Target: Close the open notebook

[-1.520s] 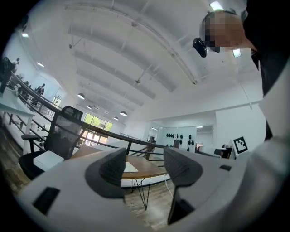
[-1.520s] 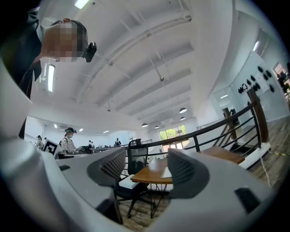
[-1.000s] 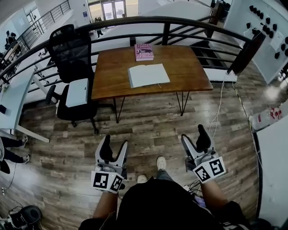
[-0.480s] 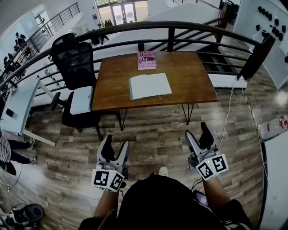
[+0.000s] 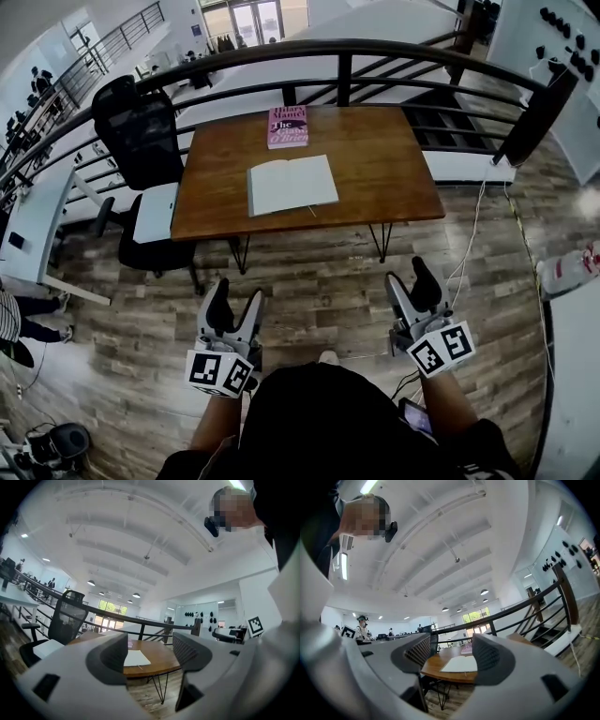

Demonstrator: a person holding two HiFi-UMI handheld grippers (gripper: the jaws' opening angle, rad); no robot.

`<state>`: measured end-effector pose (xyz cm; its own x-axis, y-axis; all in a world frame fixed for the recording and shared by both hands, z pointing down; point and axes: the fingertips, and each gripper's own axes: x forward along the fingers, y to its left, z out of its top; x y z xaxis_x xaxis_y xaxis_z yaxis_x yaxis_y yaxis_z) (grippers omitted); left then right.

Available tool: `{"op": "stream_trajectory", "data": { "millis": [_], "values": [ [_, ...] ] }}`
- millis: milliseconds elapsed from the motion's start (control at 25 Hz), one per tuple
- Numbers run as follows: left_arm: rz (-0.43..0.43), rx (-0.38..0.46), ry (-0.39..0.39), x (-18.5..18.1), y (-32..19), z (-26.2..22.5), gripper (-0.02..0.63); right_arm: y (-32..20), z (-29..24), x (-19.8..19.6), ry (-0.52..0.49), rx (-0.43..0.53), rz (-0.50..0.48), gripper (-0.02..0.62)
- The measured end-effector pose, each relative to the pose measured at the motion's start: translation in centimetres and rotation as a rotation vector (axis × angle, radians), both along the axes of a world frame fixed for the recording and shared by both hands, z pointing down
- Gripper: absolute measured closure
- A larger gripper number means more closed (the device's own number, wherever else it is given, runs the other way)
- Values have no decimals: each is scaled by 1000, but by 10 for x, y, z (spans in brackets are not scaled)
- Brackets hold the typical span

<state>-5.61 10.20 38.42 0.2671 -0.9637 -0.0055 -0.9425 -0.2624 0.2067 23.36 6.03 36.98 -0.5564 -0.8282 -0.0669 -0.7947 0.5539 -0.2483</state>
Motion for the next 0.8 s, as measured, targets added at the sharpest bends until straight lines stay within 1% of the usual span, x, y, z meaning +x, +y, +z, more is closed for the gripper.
{"op": "stream_trajectory", "data": {
  "millis": [160, 320, 480, 600, 720, 800],
  "values": [
    [8, -14, 0, 14, -14, 2, 304, -12, 8, 16, -3, -27, 13, 339],
    [13, -27, -20, 16, -26, 6, 304, -26, 16, 18, -2, -53, 7, 346],
    [13, -20, -33, 8, -45, 16, 304, -45, 22, 4, 35, -44, -17, 346],
    [15, -9, -41, -2, -64, 17, 304, -63, 19, -8, 46, -30, -11, 343],
    [31, 8, -50, -11, -87, 13, 304, -82, 12, -18, 45, -4, 19, 313],
    [39, 13, -55, -19, -102, 11, 304, -97, 12, -27, 61, 6, 38, 284]
  ]
}}
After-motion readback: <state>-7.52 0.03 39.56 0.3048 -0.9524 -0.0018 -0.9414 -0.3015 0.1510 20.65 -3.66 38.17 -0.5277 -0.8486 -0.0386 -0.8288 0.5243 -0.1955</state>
